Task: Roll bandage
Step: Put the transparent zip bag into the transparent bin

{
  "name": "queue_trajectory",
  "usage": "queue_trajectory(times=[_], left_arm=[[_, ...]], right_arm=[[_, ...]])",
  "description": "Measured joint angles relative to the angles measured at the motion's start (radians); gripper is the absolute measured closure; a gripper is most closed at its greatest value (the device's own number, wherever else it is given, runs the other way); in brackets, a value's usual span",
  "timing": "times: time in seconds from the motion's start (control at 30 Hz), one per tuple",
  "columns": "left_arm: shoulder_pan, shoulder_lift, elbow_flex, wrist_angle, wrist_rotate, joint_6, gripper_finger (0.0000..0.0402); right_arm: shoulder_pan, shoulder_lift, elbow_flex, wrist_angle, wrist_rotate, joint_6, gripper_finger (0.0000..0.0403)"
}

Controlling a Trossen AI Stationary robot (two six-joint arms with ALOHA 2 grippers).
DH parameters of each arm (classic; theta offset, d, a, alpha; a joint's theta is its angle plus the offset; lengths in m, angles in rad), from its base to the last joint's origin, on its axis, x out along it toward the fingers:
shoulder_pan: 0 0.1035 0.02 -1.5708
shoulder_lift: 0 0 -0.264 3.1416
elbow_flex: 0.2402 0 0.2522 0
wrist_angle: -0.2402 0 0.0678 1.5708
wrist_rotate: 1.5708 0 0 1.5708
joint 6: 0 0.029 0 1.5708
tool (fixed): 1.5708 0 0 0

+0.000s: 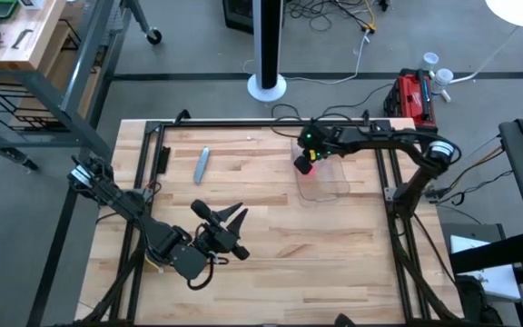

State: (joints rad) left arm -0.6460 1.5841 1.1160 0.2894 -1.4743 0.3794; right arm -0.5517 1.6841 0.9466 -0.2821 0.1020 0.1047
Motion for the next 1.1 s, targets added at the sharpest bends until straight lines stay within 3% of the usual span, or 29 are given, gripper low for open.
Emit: queue_trajectory(times=[0.2, 0.57, 0.63, 0.83, 0.9, 1.0, 1.1], left_arm=[[0.000, 0.000, 0.000, 0.000, 0.000, 0.000, 0.0323], [0.000, 0.000, 0.000, 0.001, 0.000, 0.003, 0.0318], [0.000, 0.000, 0.000, 0.000, 0.000, 0.004, 0.0317], [0.000, 0.000, 0.000, 0.001, 0.000, -0.004, 0.0310], [0.000, 0.000, 0.000, 0.002, 0.002, -0.080, 0.0307], [0.029, -0.020, 0.000, 0.007, 0.167, -0.099, 0.0305], [0.088, -0.072, 0.000, 0.032, 0.465, -0.104, 0.0307]], right_arm=[[0.002, -0.059, -0.001, 0.031, 0.013, -0.001, 0.0403], [0.010, -0.320, -0.001, -0.086, -0.008, 0.007, 0.0403], [0.017, -0.392, -0.003, -0.090, -0.073, 0.007, 0.0403], [0.036, -0.617, -0.010, -0.085, -0.421, -0.046, 0.0403], [0.062, -0.675, -0.016, -0.082, -0.534, -0.072, 0.0403], [0.111, -0.727, -0.019, -0.078, -0.641, -0.091, 0.0403], [0.171, -0.754, -0.019, -0.072, -0.660, -0.102, 0.0403]])
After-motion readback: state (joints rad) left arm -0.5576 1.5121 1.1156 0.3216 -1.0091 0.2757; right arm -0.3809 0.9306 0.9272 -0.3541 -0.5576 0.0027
